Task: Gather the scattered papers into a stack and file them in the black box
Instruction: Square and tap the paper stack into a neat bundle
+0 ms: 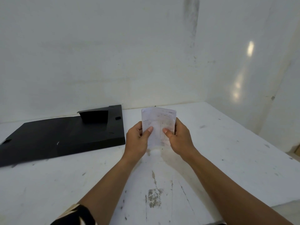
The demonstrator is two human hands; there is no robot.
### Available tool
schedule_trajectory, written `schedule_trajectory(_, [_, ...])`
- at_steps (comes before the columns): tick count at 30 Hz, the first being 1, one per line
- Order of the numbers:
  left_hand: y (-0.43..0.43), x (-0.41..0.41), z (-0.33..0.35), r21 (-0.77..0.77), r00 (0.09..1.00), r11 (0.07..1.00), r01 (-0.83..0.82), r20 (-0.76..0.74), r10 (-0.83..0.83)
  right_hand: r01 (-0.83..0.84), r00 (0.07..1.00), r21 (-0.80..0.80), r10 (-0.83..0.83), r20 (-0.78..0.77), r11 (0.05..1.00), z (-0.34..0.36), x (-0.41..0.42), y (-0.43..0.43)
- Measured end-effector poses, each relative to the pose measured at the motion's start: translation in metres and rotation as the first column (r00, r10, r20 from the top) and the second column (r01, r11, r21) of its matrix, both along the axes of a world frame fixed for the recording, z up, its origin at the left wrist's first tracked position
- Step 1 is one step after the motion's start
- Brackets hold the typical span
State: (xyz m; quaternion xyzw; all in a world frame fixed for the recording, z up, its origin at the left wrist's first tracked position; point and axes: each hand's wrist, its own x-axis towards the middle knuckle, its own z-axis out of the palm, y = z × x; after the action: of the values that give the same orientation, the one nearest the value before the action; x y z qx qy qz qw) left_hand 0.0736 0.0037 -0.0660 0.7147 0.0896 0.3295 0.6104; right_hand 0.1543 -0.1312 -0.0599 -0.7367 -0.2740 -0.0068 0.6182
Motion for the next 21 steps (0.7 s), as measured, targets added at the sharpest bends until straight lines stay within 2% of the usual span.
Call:
schedule_trajectory(8, [-0.001,0.001,0.005,0.064,0.999,0.998,0.023,-0.032,-0.021,-0.062,0.997,0.059,0.064,-0.032,0.996,0.005,-0.004,0.002])
schedule_trajectory(14, [-0.005,0.000,0.004,0.071,0.999,0.997,0.000,-0.034,0.003,-0.020,0.998,0.103,0.026,-0.057,0.994,0.006,-0.008,0.001])
schedule_trajectory(21, [-0.012,-0.006,-0.007,0.023,0.999,0.999,0.038,-0.007,-0.038,-0.050,0.995,0.109,0.059,-0.080,0.993,-0.002,-0.012,0.002])
